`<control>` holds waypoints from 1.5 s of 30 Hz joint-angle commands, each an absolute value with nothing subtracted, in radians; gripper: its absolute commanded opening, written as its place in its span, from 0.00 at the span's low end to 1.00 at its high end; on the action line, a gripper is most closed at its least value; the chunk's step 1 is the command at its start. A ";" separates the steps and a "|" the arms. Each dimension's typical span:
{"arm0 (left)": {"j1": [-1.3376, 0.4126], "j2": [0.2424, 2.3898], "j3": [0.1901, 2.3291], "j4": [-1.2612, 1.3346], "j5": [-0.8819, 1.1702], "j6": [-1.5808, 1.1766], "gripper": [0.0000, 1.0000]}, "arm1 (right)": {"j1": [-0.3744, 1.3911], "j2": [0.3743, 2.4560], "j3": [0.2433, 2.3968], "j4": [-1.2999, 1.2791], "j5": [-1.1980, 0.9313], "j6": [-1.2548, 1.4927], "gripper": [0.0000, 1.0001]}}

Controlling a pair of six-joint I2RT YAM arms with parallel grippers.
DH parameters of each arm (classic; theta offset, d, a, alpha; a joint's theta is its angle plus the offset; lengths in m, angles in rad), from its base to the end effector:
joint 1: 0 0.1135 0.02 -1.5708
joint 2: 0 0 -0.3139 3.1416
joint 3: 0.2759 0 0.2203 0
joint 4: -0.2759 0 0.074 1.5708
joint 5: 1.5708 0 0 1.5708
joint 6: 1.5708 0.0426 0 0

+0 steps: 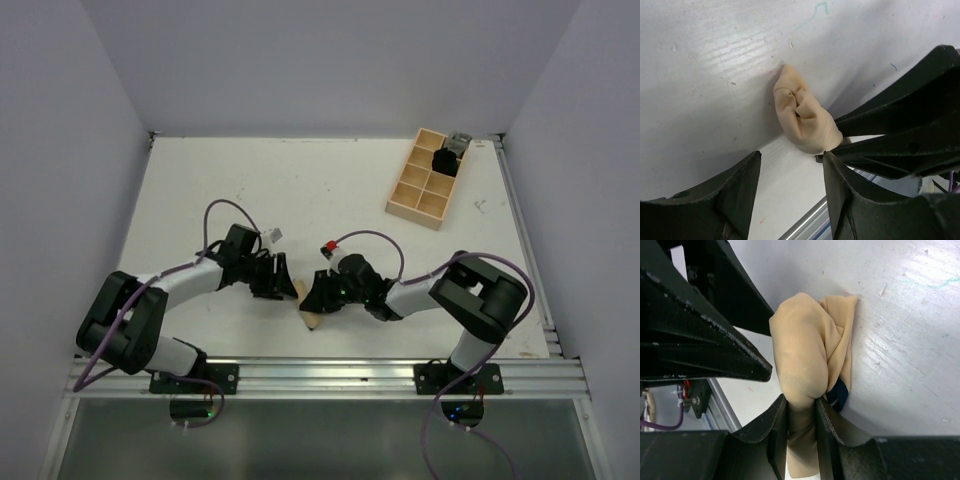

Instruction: Roll the underwear

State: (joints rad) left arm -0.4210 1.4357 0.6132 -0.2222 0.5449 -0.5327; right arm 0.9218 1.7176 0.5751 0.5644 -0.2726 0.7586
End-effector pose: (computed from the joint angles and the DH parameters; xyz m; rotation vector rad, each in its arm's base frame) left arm 0.1930 -0.1106 0.2145 0.0530 2.7512 -1.0203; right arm 0.1751 0.2498 0.1933 -0.3736 2.3795 1.1887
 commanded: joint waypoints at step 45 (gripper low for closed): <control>-0.465 1.746 0.747 -0.232 0.449 -0.480 0.53 | 0.910 1.692 0.695 0.064 -0.120 0.661 0.25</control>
State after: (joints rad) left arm -0.4599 1.6901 0.7662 -0.1745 0.6586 -0.5388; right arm 0.9092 1.6245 0.6926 0.1638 -0.1307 0.7086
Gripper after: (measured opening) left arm 0.517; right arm 0.286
